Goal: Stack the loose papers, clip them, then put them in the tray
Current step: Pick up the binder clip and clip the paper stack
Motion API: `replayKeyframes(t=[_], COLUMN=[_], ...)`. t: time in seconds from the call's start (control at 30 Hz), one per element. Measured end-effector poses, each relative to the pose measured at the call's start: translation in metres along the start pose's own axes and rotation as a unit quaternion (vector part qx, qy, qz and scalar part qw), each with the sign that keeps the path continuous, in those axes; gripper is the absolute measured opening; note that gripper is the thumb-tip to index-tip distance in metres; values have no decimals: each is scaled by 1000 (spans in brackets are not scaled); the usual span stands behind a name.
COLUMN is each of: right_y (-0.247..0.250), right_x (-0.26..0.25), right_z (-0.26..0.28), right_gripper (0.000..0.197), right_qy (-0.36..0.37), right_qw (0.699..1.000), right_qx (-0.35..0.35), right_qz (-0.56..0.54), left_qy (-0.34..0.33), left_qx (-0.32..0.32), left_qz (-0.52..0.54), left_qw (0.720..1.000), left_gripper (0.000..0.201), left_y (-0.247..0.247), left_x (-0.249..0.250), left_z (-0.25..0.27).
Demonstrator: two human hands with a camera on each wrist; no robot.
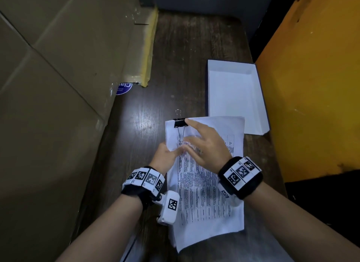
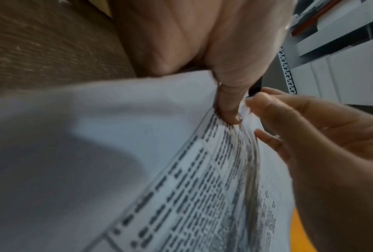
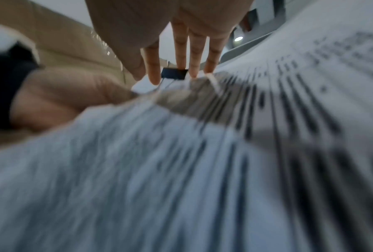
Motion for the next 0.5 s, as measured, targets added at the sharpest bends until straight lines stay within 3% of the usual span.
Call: replayKeyframes(t=[0.03, 0.07, 0.1, 0.2, 0.3, 0.5], right_y=[8, 17, 24, 29, 20, 10], right_x=[3, 6, 8, 13, 18, 23], right_z=[-3, -8, -15, -35, -47, -62], right_gripper=[21, 23, 25, 30, 36, 35], right_qy=[-9, -16, -18, -4, -11, -66], right_qw=[1000, 999, 998, 1000, 997, 973], right_qx=[22, 48, 64, 21, -74, -181], right_qz=[1, 2, 1, 1, -34, -128], left_qy=[11, 19, 18, 1, -12, -10], left_qx=[-5, -10, -21, -32, -37, -39], left_qz=[-9, -18, -20, -16, -8, -24], left_qw=[1000, 1000, 999, 999, 999, 999], left_gripper=[65, 80, 76, 22, 31, 29], left_y=[0, 0, -1, -7, -7, -6], left_x=[-2, -4, -3, 8, 12, 12], left_z=[1, 1, 3, 12, 13, 11])
Point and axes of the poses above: each hand's wrist, its own z-axis away from the middle knuckle, its own y-axis out of the back of the hand, x = y × z, the point moved 7 cm from there along -z, towards the middle knuckle, and after that the axes turned 10 degrees about y, right-handed, at the moved point
